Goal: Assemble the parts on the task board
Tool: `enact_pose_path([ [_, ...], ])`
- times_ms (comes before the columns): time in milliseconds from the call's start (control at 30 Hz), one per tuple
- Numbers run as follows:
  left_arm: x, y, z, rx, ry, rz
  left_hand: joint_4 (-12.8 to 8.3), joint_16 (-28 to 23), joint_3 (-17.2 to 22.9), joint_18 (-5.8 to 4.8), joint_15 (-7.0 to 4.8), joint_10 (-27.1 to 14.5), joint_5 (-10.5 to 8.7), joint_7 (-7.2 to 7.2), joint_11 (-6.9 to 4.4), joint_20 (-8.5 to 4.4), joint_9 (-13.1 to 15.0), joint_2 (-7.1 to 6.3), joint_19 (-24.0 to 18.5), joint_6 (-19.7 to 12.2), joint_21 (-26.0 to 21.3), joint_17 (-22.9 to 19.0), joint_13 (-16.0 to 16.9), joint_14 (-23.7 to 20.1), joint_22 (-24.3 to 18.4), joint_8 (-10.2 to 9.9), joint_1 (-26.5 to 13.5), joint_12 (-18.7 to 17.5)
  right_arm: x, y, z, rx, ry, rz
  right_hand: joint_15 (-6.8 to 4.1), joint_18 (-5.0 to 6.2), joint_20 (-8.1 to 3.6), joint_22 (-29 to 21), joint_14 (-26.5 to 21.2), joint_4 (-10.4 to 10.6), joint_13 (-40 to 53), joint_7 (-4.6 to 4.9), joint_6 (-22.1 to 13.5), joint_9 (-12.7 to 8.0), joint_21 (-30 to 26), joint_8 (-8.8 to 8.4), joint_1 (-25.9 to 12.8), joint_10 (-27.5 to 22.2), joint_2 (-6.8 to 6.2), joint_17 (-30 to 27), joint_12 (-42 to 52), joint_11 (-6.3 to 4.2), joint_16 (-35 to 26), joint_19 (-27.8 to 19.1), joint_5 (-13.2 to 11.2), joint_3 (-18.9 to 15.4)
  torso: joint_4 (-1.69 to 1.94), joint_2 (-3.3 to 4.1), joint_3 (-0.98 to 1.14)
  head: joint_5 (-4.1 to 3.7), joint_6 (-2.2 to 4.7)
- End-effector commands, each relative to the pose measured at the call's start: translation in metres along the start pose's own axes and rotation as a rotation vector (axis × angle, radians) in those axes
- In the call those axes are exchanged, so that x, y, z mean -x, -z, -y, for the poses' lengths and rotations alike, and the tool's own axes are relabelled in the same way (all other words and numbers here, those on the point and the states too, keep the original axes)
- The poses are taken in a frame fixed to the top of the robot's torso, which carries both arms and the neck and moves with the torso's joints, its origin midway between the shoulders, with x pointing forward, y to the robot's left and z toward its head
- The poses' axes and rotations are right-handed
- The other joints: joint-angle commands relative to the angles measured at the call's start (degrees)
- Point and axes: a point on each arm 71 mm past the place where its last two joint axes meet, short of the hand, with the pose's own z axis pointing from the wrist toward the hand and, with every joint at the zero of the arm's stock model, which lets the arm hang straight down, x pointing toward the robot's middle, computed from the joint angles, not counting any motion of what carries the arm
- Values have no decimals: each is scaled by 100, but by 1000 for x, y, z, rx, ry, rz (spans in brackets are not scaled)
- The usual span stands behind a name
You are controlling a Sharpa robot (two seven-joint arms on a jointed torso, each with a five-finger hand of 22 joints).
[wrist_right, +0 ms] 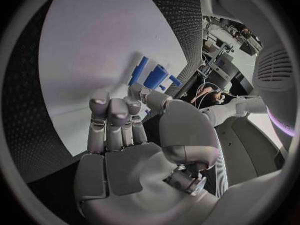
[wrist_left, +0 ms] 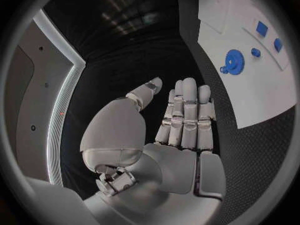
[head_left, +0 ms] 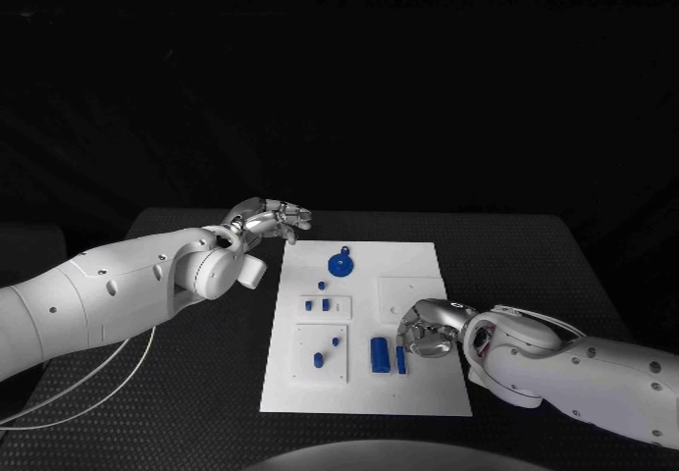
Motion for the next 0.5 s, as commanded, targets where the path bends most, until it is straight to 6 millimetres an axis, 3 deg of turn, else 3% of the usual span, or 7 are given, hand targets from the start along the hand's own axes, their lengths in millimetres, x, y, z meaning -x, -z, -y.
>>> enact_pose_path([
  [33, -2, 0, 1, -6, 8, -14, 44, -22, 2, 60, 18, -29, -17, 33, -3, -69, -8, -1, 34, -15, -31, 7, 10, 24, 83, 21, -59, -11, -12, 0, -2, 11, 41, -28, -9, 77, -19, 9, -21, -39, 0, -2, 47, -18, 27, -7, -10, -8, 58, 9, 18, -16, -5, -31, -11, 2, 4, 2, -2, 10, -4],
  [267, -2, 0, 1, -6, 8, -15, 44, -23, 2, 60, 18, -30, -17, 33, -3, -69, -8, -2, 34, -15, -33, 8, 10, 24, 84, 22, -58, -11, -11, -1, -4, 13, 56, -5, -14, 77, -19, 9, -20, -51, -1, -8, 71, -19, 32, 5, -32, -5, 39, 10, 20, -21, -4, -28, -11, 1, 1, -1, -8, 8, -12],
  [500, -2, 0, 1, -6, 8, -15, 45, -24, 3, 60, 18, -30, -17, 33, -3, -69, -8, 0, 34, -16, -34, 9, 10, 24, 84, 22, -56, -11, -9, -2, -6, 6, 88, 62, -43, 77, -15, 8, 0, -24, -5, -53, 211, -3, 61, 82, -211, 26, -172, 15, 33, -62, 7, 11, -12, -220, 2, -4, -10, -3, -7],
])
